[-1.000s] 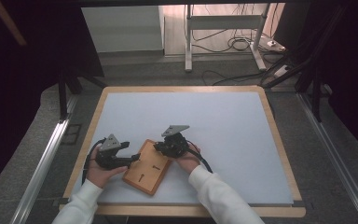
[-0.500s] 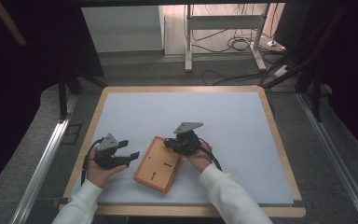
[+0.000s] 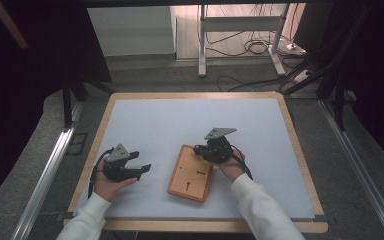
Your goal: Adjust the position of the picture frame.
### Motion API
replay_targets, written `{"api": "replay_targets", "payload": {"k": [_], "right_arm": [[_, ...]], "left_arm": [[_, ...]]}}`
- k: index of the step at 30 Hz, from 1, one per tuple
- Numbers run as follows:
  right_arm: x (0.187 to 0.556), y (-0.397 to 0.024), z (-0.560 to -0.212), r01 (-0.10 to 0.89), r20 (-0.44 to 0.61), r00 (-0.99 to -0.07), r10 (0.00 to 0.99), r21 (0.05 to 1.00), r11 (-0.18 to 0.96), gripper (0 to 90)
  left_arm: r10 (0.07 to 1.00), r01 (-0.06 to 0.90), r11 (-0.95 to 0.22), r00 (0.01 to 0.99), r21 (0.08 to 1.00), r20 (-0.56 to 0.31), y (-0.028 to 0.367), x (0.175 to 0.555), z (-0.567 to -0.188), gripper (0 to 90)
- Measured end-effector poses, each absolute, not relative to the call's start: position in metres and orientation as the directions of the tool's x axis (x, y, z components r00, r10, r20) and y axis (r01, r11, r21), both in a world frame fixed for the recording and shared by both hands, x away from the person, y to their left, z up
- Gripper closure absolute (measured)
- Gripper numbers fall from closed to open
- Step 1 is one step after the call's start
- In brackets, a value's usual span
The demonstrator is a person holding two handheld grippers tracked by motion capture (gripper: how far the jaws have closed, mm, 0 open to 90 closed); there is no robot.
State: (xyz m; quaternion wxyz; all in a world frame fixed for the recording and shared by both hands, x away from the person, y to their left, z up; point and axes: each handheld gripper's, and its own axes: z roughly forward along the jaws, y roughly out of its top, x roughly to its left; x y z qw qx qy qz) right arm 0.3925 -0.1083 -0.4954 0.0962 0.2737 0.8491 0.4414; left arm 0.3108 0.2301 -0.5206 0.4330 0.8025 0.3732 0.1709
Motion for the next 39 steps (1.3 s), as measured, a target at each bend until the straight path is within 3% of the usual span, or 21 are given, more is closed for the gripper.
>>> {"api": "replay_targets", "payload": {"k": [18,19,22,26,30,39], "right_arm": [[0.413,-0.11,-0.515,0.422,0.081,-0.801,0.593,0.779,0.464,82.1],[0.412,-0.11,-0.516,0.422,0.083,-0.8,0.594,0.782,0.459,79.0],[0.409,-0.112,-0.512,0.427,0.085,-0.784,0.614,0.792,0.436,57.1],[0.399,-0.116,-0.505,0.414,0.042,-0.763,0.645,0.799,0.437,39.7],[0.383,-0.13,-0.498,0.419,0.047,-0.747,0.663,0.807,0.416,32.7],[0.345,-0.179,-0.496,0.462,0.095,-0.717,0.691,0.807,0.368,29.9]], "left_arm": [[0.74,0.457,-0.357,0.671,0.815,-0.052,0.229,0.311,-0.523,28.7],[0.739,0.457,-0.359,0.672,0.814,-0.051,0.228,0.311,-0.523,28.7],[0.738,0.455,-0.362,0.673,0.814,-0.048,0.228,0.311,-0.522,28.7],[0.736,0.456,-0.362,0.675,0.813,-0.052,0.227,0.311,-0.523,28.7],[0.731,0.458,-0.369,0.68,0.809,-0.051,0.226,0.311,-0.524,28.7],[0.724,0.463,-0.386,0.689,0.798,-0.049,0.221,0.31,-0.525,28.6]]}}
